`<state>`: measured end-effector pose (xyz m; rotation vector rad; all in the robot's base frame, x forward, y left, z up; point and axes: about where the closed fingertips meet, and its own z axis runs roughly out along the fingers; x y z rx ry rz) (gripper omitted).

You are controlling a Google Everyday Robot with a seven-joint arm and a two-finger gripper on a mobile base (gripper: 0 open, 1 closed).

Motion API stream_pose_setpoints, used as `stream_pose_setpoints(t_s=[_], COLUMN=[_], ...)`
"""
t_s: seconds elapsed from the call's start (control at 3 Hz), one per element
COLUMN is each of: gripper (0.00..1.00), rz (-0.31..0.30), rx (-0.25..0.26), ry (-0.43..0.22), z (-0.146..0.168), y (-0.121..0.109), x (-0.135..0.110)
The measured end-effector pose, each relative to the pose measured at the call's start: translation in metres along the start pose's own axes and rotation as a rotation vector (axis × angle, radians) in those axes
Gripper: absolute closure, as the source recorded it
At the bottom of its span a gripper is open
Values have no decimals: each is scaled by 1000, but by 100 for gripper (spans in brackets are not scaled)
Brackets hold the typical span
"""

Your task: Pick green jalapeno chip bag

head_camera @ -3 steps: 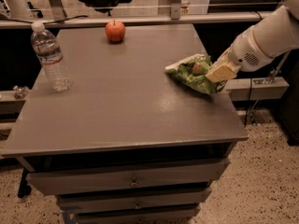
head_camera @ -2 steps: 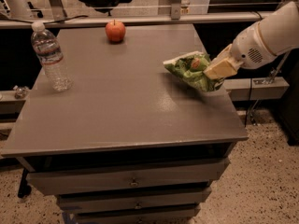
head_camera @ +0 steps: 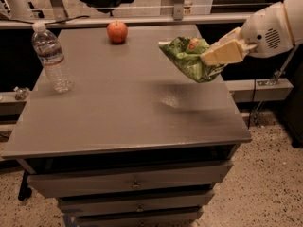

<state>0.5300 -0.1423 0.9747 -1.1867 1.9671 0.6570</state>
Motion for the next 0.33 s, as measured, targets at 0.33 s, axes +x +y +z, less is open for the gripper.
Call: stream_pose_setpoints(t_s=[0.33], gripper=[100], rz=[0], rx=[0], ry=[0], z=[0], y=[0], x=[0])
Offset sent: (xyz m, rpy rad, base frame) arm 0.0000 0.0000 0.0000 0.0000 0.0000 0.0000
